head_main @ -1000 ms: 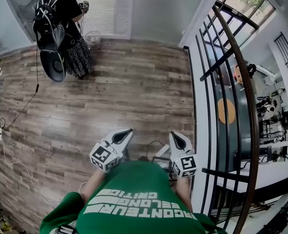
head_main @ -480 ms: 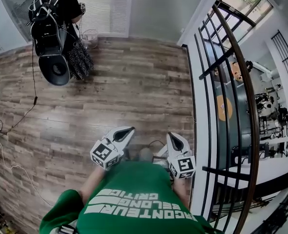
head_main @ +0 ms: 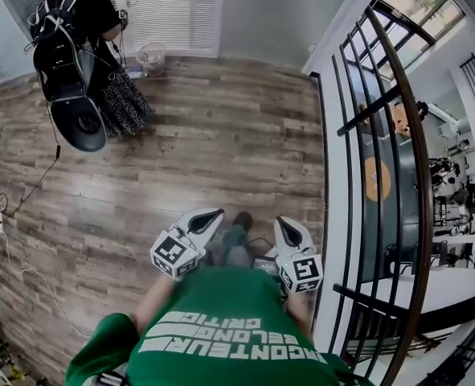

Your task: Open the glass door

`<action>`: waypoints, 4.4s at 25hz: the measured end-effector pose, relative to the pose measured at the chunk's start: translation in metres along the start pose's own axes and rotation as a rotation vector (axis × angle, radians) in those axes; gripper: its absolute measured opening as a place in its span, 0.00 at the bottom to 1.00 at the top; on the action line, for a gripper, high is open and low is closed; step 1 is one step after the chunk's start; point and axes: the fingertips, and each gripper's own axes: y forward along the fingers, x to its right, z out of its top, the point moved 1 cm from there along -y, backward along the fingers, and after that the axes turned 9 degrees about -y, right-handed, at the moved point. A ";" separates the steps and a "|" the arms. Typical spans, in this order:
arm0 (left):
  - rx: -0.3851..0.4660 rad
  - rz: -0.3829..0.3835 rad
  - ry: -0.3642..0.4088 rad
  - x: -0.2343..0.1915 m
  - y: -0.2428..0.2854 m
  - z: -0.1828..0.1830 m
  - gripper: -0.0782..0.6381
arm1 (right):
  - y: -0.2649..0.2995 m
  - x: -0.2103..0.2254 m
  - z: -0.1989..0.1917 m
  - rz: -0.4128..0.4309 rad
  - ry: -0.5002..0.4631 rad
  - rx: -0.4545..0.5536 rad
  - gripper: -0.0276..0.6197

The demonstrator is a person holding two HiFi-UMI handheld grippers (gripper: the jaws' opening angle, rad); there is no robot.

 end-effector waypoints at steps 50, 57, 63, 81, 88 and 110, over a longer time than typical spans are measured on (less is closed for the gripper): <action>-0.035 0.007 0.012 -0.174 0.341 0.137 0.13 | 0.239 0.343 0.024 -0.001 -0.007 -0.056 0.03; -0.030 0.053 0.013 -0.238 0.359 0.175 0.13 | 0.297 0.365 0.044 0.018 -0.018 -0.070 0.03; -0.043 0.069 0.010 -0.279 0.372 0.191 0.13 | 0.326 0.384 0.052 -0.005 -0.022 -0.094 0.03; -0.034 0.215 -0.022 -0.342 0.480 0.232 0.13 | 0.422 0.505 0.055 0.124 0.003 -0.086 0.03; 0.007 0.260 -0.025 -0.349 0.544 0.258 0.13 | 0.456 0.598 0.070 0.137 -0.011 -0.038 0.03; -0.017 0.257 -0.032 -0.368 0.658 0.269 0.13 | 0.466 0.707 0.032 0.098 0.027 -0.056 0.03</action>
